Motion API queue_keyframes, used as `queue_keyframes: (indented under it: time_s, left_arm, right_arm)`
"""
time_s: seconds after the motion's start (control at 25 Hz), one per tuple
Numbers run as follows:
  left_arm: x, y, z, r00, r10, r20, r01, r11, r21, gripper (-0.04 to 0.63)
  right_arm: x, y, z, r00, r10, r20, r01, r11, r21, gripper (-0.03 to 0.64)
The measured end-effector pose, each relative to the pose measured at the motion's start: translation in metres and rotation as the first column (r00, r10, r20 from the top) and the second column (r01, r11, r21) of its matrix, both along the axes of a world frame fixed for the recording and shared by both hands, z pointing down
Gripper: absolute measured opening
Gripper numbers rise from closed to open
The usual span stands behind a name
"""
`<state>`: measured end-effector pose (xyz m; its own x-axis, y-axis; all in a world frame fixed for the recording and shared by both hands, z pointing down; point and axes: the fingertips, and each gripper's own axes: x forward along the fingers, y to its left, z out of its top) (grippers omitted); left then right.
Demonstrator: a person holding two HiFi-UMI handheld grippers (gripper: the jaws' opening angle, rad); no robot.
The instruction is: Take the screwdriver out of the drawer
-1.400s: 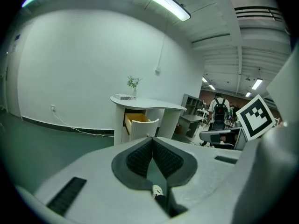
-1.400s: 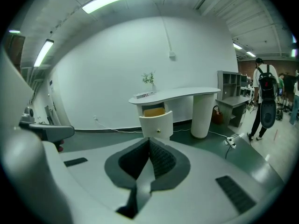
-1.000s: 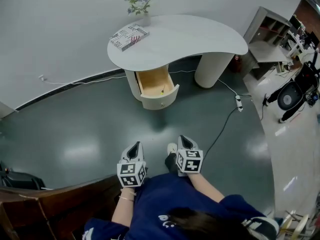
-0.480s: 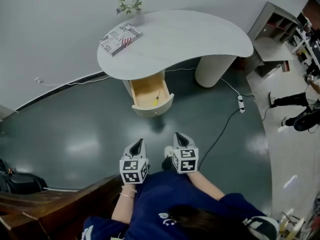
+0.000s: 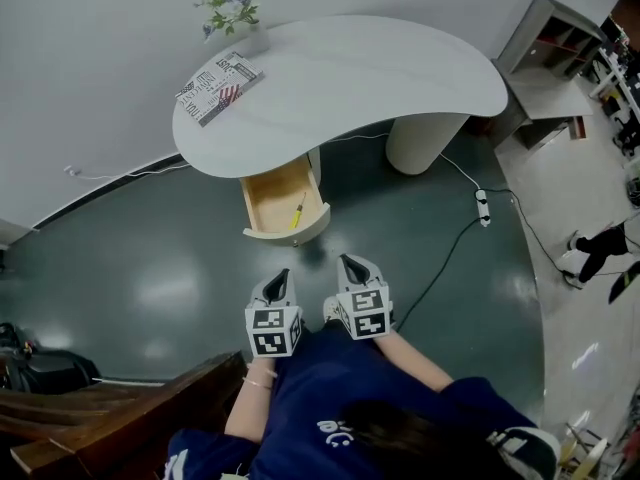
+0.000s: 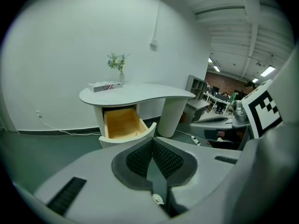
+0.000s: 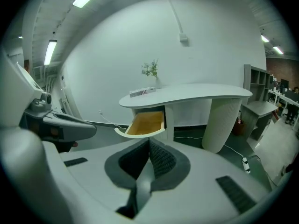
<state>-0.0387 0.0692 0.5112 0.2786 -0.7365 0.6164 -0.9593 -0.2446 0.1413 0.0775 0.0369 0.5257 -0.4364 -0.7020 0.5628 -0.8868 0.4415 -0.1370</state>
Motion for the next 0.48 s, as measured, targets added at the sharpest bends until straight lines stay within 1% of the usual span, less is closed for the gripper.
queue_keyframes:
  time_s: [0.08, 0.2, 0.28, 0.48]
  left_arm:
    - [0.007, -0.007, -0.001, 1.0, 0.007, 0.006, -0.007, 1.0, -0.005, 0.005]
    - [0.006, -0.017, 0.003, 0.999, -0.003, 0.033, 0.004, 0.999, -0.032, 0.005]
    - [0.003, -0.027, 0.003, 1.0, -0.009, 0.027, 0.01, 0.999, -0.036, 0.005]
    - [-0.001, -0.058, -0.002, 1.0, 0.0, 0.002, 0.0, 1.0, -0.014, 0.006]
  right_arm:
    - [0.005, -0.003, 0.005, 1.0, -0.003, 0.003, 0.003, 1.0, -0.026, 0.008]
    - [0.007, -0.008, 0.013, 1.0, 0.001, 0.013, -0.001, 0.999, -0.05, 0.008]
    - [0.006, -0.015, 0.012, 1.0, 0.002, 0.013, -0.001, 0.999, -0.048, 0.008]
    - [0.007, -0.037, 0.012, 1.0, 0.003, 0.0, -0.003, 0.999, -0.039, 0.008]
